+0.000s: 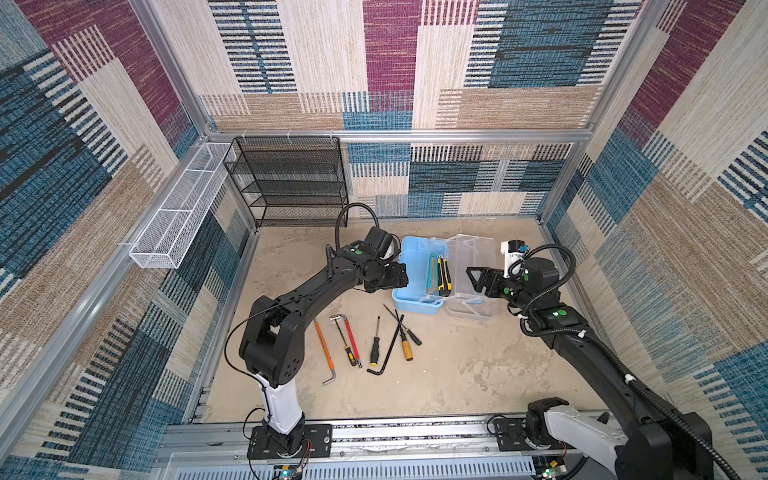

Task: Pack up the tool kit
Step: 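Withdraw the left gripper while the right moves to the wooden-handled screwdriver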

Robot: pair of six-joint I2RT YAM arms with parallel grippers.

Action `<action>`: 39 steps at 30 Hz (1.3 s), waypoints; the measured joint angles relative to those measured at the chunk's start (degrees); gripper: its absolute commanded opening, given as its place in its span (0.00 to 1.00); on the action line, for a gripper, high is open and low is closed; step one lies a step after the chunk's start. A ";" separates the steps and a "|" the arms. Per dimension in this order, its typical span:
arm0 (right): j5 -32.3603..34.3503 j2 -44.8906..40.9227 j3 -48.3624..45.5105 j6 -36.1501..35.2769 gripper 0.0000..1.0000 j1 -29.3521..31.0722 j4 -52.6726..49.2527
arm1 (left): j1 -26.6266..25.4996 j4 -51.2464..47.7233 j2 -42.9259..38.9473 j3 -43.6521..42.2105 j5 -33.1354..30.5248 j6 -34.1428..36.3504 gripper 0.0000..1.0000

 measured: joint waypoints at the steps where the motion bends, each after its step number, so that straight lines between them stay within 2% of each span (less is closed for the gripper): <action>1: 0.90 -0.11 -0.17 0.81 0.82 1.90 -0.33 | 0.33 0.85 -1.27 -1.97 0.00 -0.09 0.87; 12: 14.49 -1.33 -3.41 10.97 0.75 22.23 -2.51 | 2.84 10.27 -14.27 -24.48 0.31 -0.07 0.87; 18: 22.60 3.56 -3.30 16.09 0.74 34.71 -4.74 | 3.08 16.11 -19.61 -35.12 1.60 -0.59 0.87; 21: 26.08 6.82 -3.17 18.64 0.70 40.02 -5.57 | 3.08 18.38 -21.64 -39.26 1.66 -1.38 0.87; 29: 31.01 15.15 -3.04 24.44 0.66 49.03 -6.38 | 3.08 21.79 -28.44 -48.22 1.57 -1.88 0.87; 39: 32.65 25.75 2.08 26.51 0.57 51.15 -8.35 | 3.08 23.43 -33.00 -53.90 1.55 -2.84 0.86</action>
